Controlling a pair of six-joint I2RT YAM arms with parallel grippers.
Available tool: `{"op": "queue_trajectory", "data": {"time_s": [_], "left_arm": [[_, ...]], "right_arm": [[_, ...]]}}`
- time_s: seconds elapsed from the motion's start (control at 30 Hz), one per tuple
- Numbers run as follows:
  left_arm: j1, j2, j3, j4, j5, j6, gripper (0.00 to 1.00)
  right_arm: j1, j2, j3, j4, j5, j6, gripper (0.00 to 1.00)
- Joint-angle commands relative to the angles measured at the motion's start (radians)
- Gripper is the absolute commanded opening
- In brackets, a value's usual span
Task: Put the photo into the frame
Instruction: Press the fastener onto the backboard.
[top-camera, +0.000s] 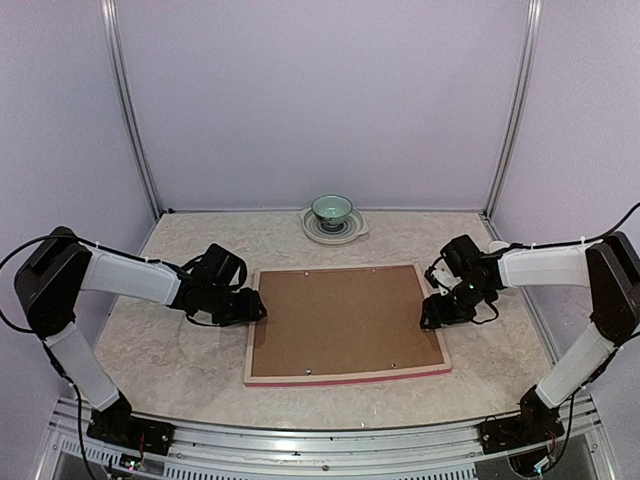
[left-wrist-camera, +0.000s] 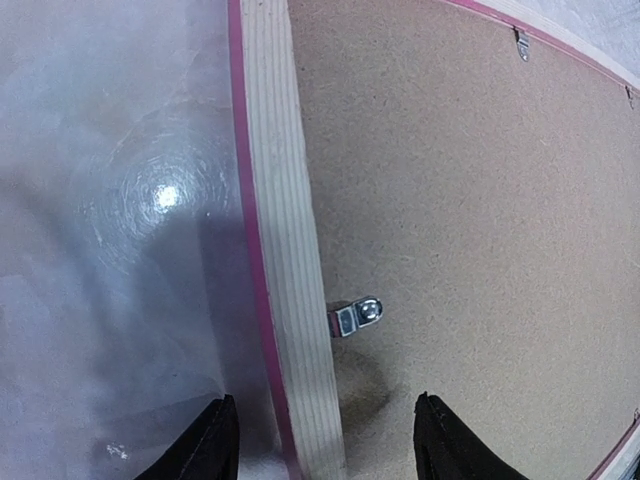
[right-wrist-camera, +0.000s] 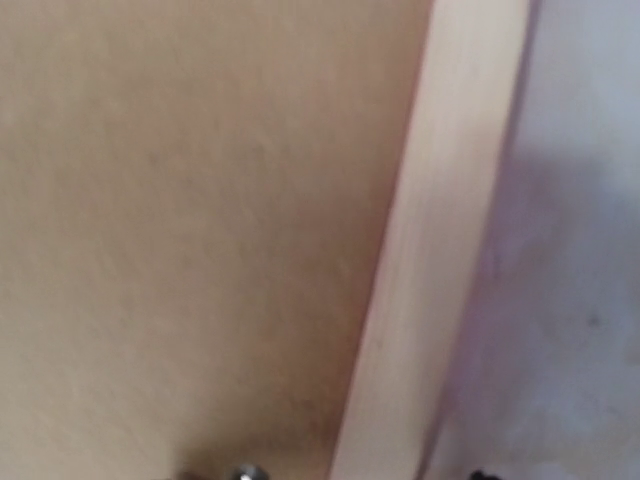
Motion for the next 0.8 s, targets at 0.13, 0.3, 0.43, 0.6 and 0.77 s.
{"op": "queue_trajectory", "data": {"time_s": [0.13,0.3,0.43,0.6,0.77], "left_arm": [[-0.009,0.012,-0.032,-0.001,0.018,-0.013,0.6],[-0.011,0.011,-0.042,0.007,0.021,-0.017,0.59],[-0.011,0.013,-0.045,0.01,0.02,-0.019,0.6],[-0.011,0.013,-0.046,0.01,0.022,-0.019,0.6],[-0.012,0.01,-0.051,0.01,0.022,-0.02,0.59]], "right_arm": [[-0.004,0.0,-0.027,0.002,-0.015,0.002,0.55],[-0.004,0.0,-0.025,0.002,-0.001,0.002,0.51],[-0.004,-0.008,-0.029,-0.001,0.008,0.001,0.47],[-0.004,-0.006,-0.041,0.009,0.004,0.004,0.38],[-0.004,0.006,-0.043,0.014,0.004,0.007,0.33]]}}
